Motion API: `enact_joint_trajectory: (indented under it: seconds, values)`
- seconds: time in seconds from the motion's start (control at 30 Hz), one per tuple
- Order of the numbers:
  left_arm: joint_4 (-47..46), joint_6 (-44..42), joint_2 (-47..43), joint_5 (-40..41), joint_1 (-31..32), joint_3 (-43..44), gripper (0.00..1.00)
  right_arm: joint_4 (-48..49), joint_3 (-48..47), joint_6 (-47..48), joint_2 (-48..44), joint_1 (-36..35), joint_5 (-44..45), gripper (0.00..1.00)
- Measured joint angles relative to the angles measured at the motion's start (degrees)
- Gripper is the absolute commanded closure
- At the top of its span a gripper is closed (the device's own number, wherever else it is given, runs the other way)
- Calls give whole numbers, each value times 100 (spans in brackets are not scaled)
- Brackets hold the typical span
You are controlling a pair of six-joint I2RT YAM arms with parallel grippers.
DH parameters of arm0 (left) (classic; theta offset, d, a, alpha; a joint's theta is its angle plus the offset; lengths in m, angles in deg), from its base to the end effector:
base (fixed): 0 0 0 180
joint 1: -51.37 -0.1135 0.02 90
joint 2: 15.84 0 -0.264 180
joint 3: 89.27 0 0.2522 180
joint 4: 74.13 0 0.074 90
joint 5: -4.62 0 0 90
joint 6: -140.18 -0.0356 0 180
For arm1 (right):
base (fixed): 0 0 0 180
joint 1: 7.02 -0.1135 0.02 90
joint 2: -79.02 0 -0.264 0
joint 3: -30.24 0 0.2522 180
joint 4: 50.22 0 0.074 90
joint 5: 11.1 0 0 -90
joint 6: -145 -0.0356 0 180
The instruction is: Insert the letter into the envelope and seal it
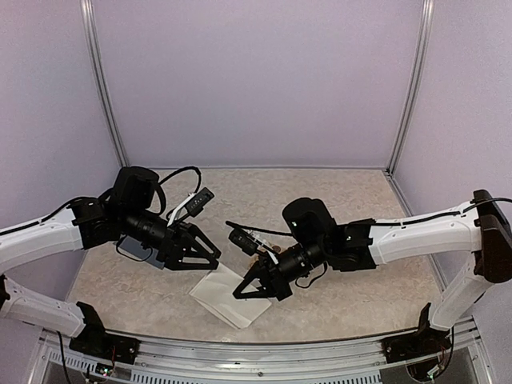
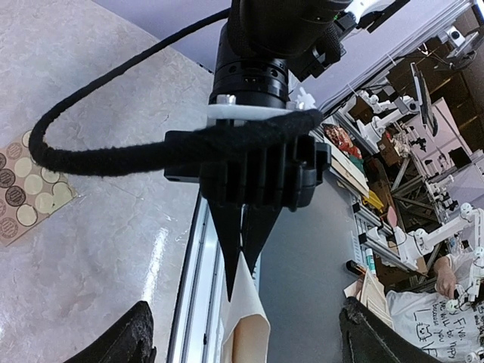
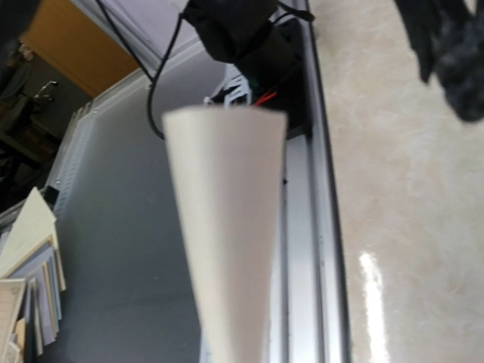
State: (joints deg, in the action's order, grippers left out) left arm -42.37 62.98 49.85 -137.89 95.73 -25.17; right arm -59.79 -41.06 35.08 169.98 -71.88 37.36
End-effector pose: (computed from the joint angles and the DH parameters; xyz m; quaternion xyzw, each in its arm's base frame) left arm 0.1542 -0.1903 0.2945 0.4167 0.7026 -0.5455 0.1874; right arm 0.1272 0.3267 0.2435 -0.4740 0.6768 0.5448 0.1431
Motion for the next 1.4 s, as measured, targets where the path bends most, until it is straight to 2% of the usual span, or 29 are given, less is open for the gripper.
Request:
enact_joint_trajectory:
  seconds: [0.23, 0.43, 0.7, 0.83, 0.9, 1.07, 1.17, 1.27, 1.4]
  values:
    - [-146, 227, 90, 107, -7, -50, 36, -190, -76, 118, -22, 0, 278, 100]
    - [-184, 278, 267, 238, 85, -50, 55, -284, -131, 173, -26, 0, 466, 100]
    - [-205, 284, 378, 326, 162, -52, 73, -470, -197, 232, -24, 0, 647, 100]
    - [-212, 308, 402, 350, 164, -59, 98, -542, -199, 254, -24, 0, 726, 100]
    - [-219, 236, 415, 348, 168, -72, 100, -577, -199, 256, -24, 0, 758, 97]
    - [-216, 170, 415, 358, 177, -92, 100, -570, -199, 205, -28, 4, 761, 58]
    - [-214, 101, 402, 356, 203, -157, 100, -343, -195, 107, -63, 50, 634, 44]
    - [-214, 22, 387, 348, 260, -214, 100, 28, -175, -66, -109, 125, 448, 46]
    - [-214, -48, 328, 317, 317, -254, 100, 481, -170, -271, -120, 240, 258, 65]
